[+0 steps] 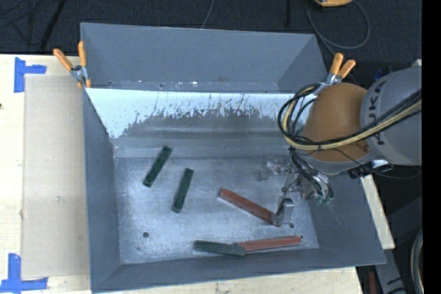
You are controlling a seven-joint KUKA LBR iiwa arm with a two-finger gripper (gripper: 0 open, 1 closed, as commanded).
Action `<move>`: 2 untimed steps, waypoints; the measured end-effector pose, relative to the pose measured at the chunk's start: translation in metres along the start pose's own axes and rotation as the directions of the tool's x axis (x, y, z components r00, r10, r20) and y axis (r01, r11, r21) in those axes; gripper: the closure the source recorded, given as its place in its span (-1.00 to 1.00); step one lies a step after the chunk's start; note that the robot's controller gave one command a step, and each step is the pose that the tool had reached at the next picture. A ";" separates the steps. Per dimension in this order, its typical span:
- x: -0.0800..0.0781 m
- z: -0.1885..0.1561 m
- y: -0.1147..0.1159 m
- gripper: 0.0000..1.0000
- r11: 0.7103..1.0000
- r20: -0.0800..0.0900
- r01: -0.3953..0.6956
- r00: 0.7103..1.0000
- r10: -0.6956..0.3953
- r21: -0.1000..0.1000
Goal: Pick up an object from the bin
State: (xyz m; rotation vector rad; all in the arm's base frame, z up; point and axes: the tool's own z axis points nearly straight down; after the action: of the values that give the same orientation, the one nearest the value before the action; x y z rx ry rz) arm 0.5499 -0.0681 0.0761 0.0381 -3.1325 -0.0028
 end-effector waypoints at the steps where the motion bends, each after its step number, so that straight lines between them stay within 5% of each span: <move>1: 0.034 0.003 0.034 -1.00 0.931 0.004 -0.366 0.931 0.366 -0.002; 2: -0.026 0.005 0.015 -1.00 0.939 0.011 -0.345 0.939 0.345 -0.002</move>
Offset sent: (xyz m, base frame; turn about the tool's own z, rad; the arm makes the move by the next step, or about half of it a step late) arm -0.0339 0.0321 -0.0022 0.3756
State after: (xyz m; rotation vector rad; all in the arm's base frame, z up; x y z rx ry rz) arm 0.5752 -0.0522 0.0708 -0.5130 -3.1018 -0.0011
